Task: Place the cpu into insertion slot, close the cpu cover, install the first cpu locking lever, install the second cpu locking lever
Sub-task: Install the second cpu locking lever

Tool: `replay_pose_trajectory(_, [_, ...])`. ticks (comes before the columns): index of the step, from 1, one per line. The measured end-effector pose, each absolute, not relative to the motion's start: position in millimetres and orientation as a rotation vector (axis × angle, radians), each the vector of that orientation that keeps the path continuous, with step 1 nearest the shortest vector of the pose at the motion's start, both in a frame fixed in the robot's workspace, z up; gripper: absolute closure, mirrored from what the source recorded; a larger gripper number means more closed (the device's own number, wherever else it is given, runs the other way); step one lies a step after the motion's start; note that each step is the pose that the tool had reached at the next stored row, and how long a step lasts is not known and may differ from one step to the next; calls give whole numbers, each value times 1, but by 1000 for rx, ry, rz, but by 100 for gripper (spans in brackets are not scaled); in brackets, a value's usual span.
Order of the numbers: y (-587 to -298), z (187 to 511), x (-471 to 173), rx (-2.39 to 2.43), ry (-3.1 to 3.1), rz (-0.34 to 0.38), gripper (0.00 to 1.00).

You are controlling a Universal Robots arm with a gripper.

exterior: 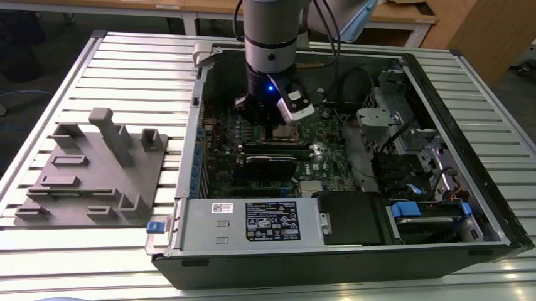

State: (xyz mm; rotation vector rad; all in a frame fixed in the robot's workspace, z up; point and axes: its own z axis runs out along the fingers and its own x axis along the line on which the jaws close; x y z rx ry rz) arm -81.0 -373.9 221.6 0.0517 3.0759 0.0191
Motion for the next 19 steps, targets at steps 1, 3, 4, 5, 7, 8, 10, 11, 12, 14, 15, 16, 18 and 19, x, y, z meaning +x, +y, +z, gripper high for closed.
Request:
replay_pose_trajectory(1, [-374,222,-81,52,3076,19,90])
replay_pose_trajectory(3, [-375,220,-82,52,3076,19,90])
replay_pose_trajectory(4, [-375,219,-83,52,3076,19,90])
replay_pose_trajectory(5, [-375,218,-84,53,3076,19,90])
replay_pose_trajectory(7, [-376,216,-85,53,3076,20,90])
replay_pose_trajectory(8, [-376,216,-85,54,3076,19,90])
replay_pose_trajectory(10, [-376,215,-86,54,3076,19,90])
replay_pose_trajectory(11, [-376,215,-86,54,3076,19,90])
replay_pose_trajectory(12, [-376,215,-86,54,3076,19,90])
replay_pose_trajectory(14, [-376,214,-86,54,3076,20,90])
replay_pose_trajectory(15, [-376,214,-86,54,3076,19,90])
replay_pose_trajectory(16, [-376,214,-86,54,3076,19,90])
replay_pose_trajectory(18, [-376,214,-86,54,3076,19,90])
replay_pose_trajectory(19, [-376,214,-86,54,3076,19,90])
